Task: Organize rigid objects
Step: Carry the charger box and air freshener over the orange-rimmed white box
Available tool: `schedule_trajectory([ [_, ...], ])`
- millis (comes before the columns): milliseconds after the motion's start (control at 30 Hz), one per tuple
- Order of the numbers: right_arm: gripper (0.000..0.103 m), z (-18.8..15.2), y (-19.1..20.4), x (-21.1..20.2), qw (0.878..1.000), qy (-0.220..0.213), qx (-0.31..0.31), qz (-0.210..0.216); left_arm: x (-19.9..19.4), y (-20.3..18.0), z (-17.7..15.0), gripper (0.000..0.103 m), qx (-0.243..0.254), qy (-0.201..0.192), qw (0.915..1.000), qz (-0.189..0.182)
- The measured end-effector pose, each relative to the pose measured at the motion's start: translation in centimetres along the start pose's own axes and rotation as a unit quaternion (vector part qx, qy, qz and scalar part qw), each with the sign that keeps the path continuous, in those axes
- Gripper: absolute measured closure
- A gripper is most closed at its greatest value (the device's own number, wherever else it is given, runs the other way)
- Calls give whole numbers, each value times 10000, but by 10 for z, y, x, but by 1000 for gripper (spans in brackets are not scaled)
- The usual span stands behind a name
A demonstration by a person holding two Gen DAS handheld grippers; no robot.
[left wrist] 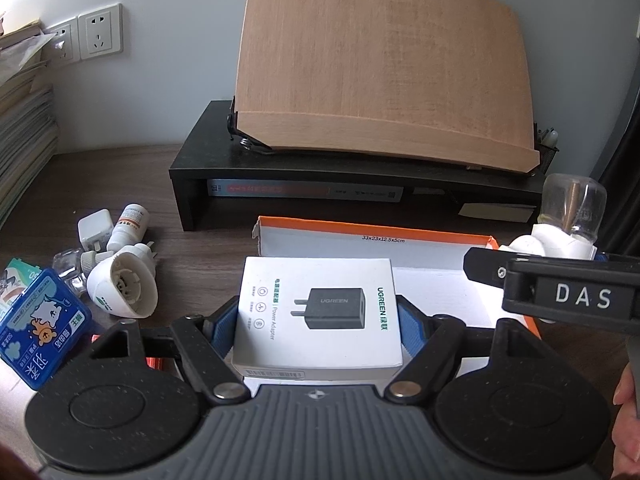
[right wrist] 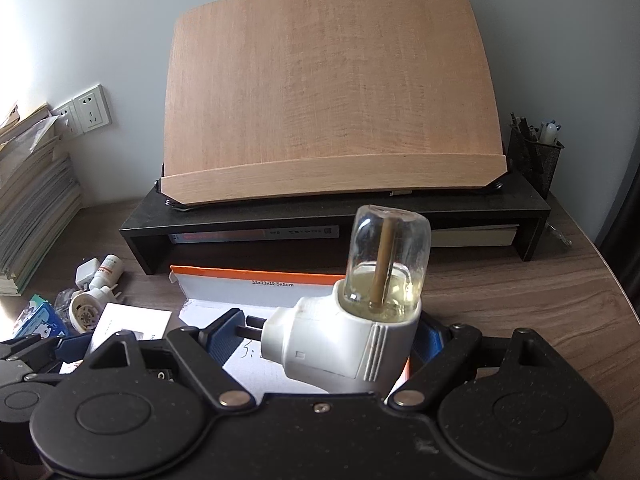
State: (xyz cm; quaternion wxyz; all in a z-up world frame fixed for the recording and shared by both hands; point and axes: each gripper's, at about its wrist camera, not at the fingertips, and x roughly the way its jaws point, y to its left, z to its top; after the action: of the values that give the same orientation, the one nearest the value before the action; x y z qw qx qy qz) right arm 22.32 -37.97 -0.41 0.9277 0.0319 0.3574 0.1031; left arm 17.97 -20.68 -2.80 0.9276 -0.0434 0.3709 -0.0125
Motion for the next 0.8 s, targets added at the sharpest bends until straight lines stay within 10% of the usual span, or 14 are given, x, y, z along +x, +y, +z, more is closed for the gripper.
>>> schedule_trajectory([
  [800, 2, 7, 8, 30, 9996, 256, -115, -56, 23, 6, 7, 24, -10, 169, 9999, 1],
])
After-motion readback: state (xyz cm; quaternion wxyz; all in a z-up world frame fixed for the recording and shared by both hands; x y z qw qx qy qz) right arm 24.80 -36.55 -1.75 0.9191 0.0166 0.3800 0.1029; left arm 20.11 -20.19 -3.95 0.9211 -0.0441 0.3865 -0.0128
